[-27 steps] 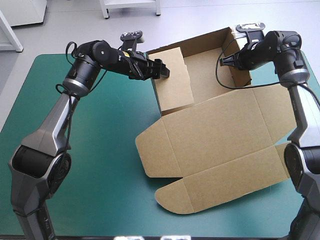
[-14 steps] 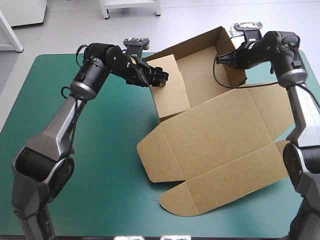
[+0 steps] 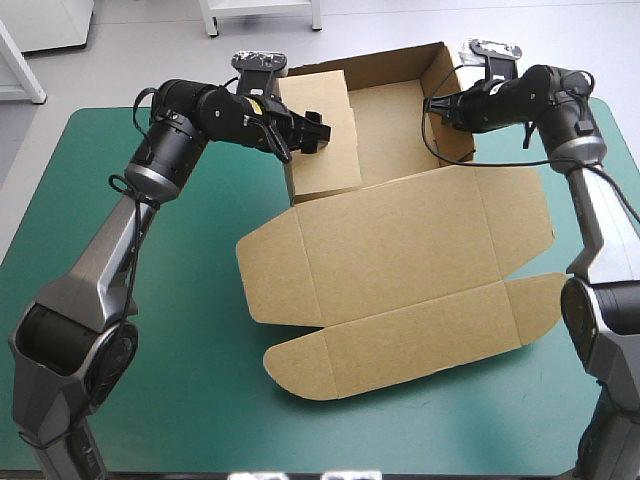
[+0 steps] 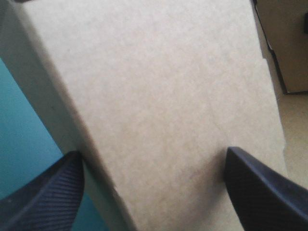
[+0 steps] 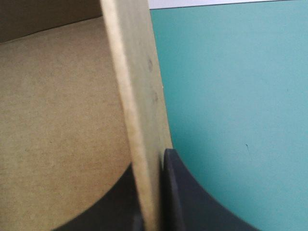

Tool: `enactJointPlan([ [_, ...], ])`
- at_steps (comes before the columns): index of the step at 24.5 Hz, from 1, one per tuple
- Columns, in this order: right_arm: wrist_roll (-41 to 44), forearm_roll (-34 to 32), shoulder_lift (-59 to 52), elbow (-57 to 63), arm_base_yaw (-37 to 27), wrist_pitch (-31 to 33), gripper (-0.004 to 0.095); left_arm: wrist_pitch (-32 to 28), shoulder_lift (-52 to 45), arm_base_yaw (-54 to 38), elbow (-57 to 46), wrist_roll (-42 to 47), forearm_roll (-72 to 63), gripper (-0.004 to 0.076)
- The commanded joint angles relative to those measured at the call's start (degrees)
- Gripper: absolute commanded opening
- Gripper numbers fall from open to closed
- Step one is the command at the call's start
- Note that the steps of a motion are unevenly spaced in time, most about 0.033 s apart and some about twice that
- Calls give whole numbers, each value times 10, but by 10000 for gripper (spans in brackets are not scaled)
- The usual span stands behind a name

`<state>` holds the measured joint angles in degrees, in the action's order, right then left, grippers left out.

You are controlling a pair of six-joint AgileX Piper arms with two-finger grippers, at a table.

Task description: Fold the box

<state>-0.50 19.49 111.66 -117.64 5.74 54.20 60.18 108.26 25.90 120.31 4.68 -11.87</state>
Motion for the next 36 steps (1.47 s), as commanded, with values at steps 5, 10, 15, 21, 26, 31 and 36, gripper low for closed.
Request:
enactJointPlan([
  [5, 38, 113, -30, -20, 7, -74, -11, -25, -22, -1, 13, 56, -43, 576],
  [10, 38, 145, -28, -20, 11, -110, -11, 16, -14, -14, 13, 94, -17, 573],
  [15, 36, 144, -24, -20, 25, -113, -10, 10, 4, -14, 13, 96, -6, 489],
  [21, 31, 82, -24, -20, 35, -81, -9, 16, 17, -14, 13, 96, 48, 324],
  [26, 9, 59, -24, -20, 35, -30, -7, 7, 20, -14, 13, 94, 59, 75],
  [31, -1, 31, -24, -20, 35, 8, -7, 12, 26, -14, 13, 90, 59, -8],
  [36, -1, 3, -24, -20, 35, 48, 1, 36, 46, -14, 13, 90, 61, -8],
])
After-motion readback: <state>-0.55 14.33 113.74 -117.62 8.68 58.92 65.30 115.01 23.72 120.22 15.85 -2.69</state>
